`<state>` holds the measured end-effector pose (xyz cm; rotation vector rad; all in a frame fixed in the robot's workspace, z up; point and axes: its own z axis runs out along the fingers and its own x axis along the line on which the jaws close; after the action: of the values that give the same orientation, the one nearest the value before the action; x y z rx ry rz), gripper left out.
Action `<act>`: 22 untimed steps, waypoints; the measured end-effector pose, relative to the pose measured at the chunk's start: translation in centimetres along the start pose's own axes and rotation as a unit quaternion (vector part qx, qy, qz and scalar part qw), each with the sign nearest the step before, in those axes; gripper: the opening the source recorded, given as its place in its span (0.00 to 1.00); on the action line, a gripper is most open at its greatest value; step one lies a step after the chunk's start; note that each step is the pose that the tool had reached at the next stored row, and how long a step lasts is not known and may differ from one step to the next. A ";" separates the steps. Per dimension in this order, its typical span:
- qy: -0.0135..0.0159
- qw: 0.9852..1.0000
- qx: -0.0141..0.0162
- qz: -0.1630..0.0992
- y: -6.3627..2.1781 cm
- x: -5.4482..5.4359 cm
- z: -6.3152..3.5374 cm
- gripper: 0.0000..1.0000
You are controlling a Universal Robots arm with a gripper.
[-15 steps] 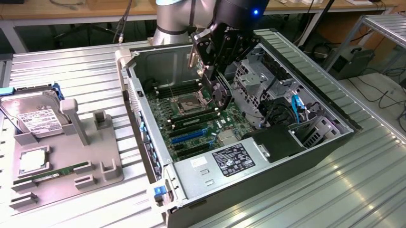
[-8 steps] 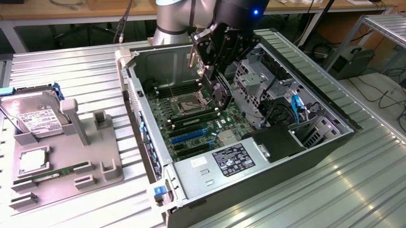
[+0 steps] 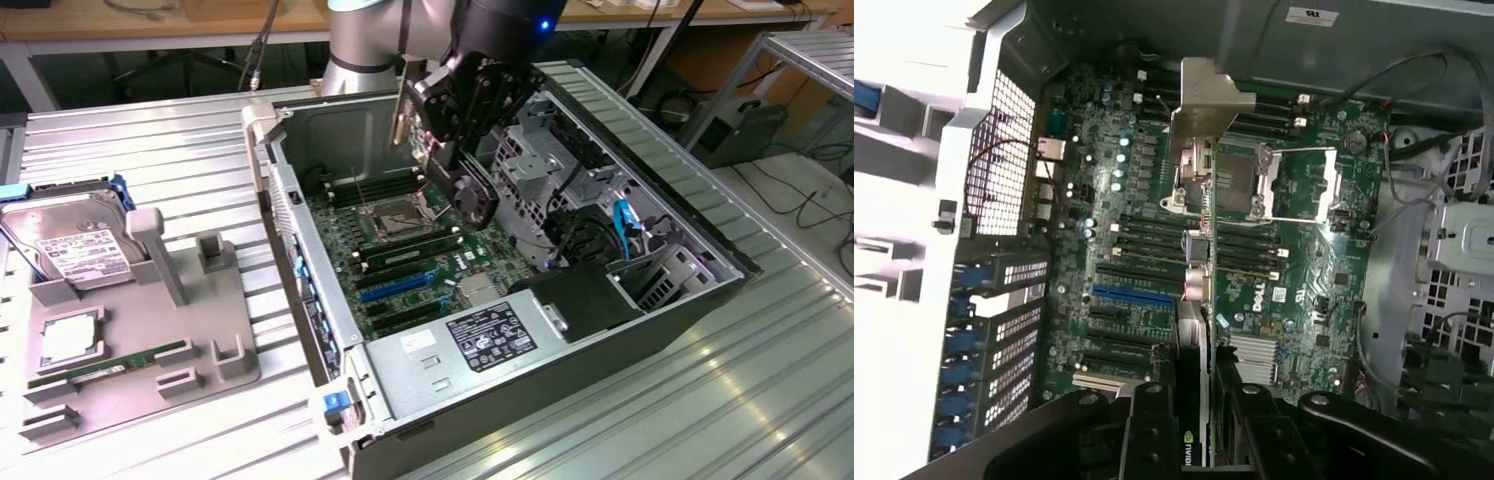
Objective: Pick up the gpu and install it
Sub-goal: 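Insert the gpu into the slot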
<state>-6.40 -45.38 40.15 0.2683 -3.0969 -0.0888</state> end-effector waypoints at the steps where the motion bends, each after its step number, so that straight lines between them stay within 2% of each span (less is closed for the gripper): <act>1: -0.001 1.000 0.000 -0.007 0.00 0.0 0.00 0.26; 4: -0.005 0.999 0.002 -0.036 0.00 0.0 0.00 0.26; 7: -0.008 0.998 0.004 -0.070 0.00 0.0 0.01 0.26; 10: -0.009 0.993 0.005 -0.115 0.00 0.0 0.03 0.26; 13: -0.010 0.990 0.006 -0.143 0.00 0.0 0.06 0.26; 15: -0.010 0.987 0.007 -0.161 0.00 0.0 0.07 0.26; 16: -0.010 0.984 0.007 -0.175 -0.01 0.0 0.08 0.26; 17: -0.010 0.983 0.008 -0.182 -0.01 0.0 0.09 0.26; 20: -0.010 0.978 0.008 -0.209 -0.01 0.0 0.12 0.26; 21: -0.010 0.976 0.009 -0.218 -0.01 0.0 0.13 0.26; 22: -0.010 0.972 0.009 -0.236 -0.01 0.0 0.15 0.26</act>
<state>-6.40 -45.38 40.00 1.0028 -2.9807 -0.0737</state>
